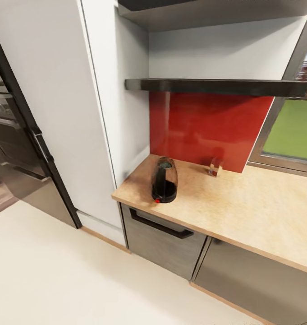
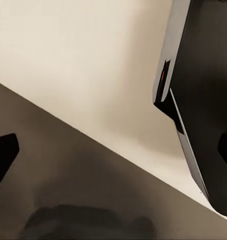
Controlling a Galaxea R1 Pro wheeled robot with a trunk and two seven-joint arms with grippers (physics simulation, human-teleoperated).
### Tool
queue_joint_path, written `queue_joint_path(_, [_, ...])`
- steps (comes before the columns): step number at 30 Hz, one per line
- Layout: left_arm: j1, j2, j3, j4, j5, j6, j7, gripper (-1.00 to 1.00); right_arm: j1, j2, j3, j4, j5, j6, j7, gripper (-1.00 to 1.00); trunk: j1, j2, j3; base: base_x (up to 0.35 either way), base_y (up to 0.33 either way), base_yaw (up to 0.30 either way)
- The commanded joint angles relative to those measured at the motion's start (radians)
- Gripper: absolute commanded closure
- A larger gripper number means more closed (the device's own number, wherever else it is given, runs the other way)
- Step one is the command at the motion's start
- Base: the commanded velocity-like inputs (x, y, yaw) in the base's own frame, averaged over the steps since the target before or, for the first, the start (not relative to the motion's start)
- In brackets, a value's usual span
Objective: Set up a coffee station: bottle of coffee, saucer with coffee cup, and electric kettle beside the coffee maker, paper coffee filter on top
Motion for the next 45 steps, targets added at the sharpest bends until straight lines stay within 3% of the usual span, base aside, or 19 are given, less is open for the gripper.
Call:
queue_joint_path(1, [0.0, -0.001, 0.002, -0.001, 0.004, -0.001, 0.0, -1.0, -0.001, 0.008, 0.002, 0.001, 0.008, -0.003, -0.003, -1.0, 0.001, -0.002, -0.002, 0.039, 0.333, -0.027])
queue_joint_path(6, [0.0, -0.001, 0.002, -0.001, 0.004, -0.001, 0.0, -1.0, -0.001, 0.031, 0.003, 0.002, 0.009, -0.005, -0.003, -1.0, 0.001, -0.002, -0.002, 0.073, 0.333, -0.008])
queue_joint_path(26, [0.0, -0.006, 0.0, -0.005, 0.004, -0.001, 0.0, -1.0, -0.001, 0.034, -0.002, -0.001, 0.007, -0.002, -0.006, -1.0, 0.001, -0.002, -0.002, 0.16, 0.308, -0.004])
queue_joint_path(45, [0.0, -0.007, 0.0, -0.005, 0.005, -0.001, 0.0, -1.0, -0.001, 0.033, -0.006, -0.001, 0.007, -0.002, -0.005, -1.0, 0.001, -0.002, -0.002, 0.048, 0.313, -0.244])
